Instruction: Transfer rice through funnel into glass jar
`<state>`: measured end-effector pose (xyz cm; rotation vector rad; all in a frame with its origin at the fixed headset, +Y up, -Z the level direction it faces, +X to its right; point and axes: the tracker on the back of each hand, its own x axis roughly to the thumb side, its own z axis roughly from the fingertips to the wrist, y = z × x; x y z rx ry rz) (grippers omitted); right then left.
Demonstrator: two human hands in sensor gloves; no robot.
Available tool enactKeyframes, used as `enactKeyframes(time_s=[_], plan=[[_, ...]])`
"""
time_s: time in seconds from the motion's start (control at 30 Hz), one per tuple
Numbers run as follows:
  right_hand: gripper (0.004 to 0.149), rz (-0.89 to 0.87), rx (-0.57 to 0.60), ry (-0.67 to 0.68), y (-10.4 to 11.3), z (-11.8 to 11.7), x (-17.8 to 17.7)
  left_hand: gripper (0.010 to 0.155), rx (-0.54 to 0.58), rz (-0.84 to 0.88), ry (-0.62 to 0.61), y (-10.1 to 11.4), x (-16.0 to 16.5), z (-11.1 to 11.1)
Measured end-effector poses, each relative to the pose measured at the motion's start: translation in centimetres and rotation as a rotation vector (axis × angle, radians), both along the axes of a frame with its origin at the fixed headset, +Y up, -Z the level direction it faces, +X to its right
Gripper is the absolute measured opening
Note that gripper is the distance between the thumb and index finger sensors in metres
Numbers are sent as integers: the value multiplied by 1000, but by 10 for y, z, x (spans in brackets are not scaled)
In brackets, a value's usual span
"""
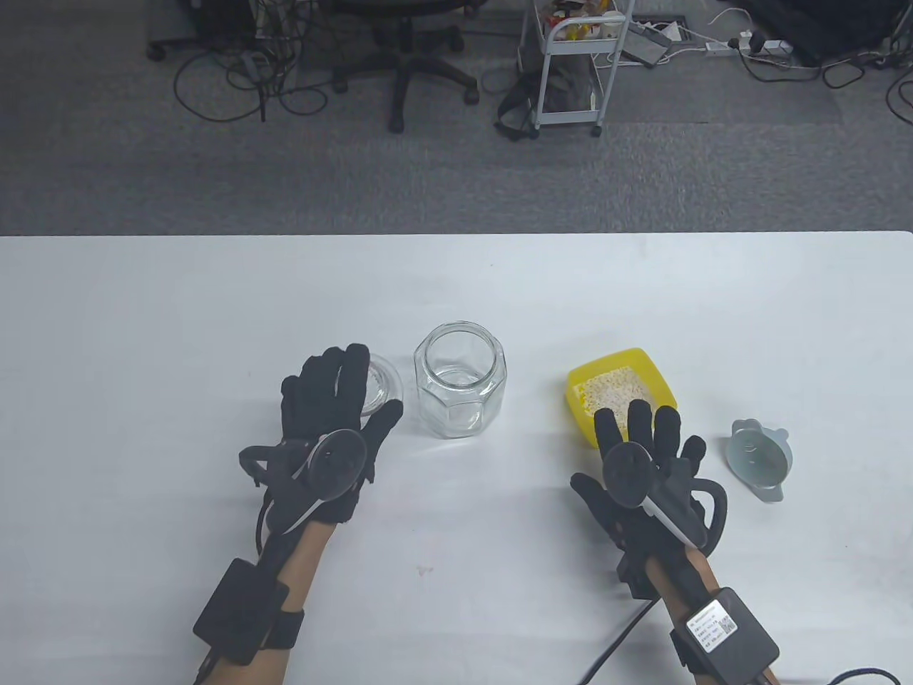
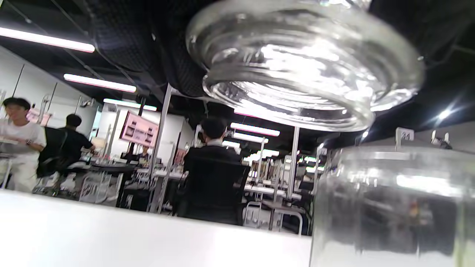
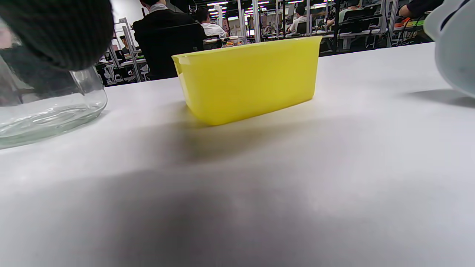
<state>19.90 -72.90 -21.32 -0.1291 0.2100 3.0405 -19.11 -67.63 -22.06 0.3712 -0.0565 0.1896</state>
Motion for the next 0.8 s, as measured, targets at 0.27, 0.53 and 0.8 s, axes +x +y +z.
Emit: enactKeyframes(time_s=[0.27, 0.53, 0.8], plan=[[87, 7, -18, 31, -2, 2, -4, 84, -247, -16, -35, -51, -24, 5], [86, -9, -5, 38, -1, 3, -5, 84, -349, -110, -75, -70, -14, 3], [85, -34, 5, 56, -1, 3, -4, 83, -446, -108, -65, -78, -15, 0]])
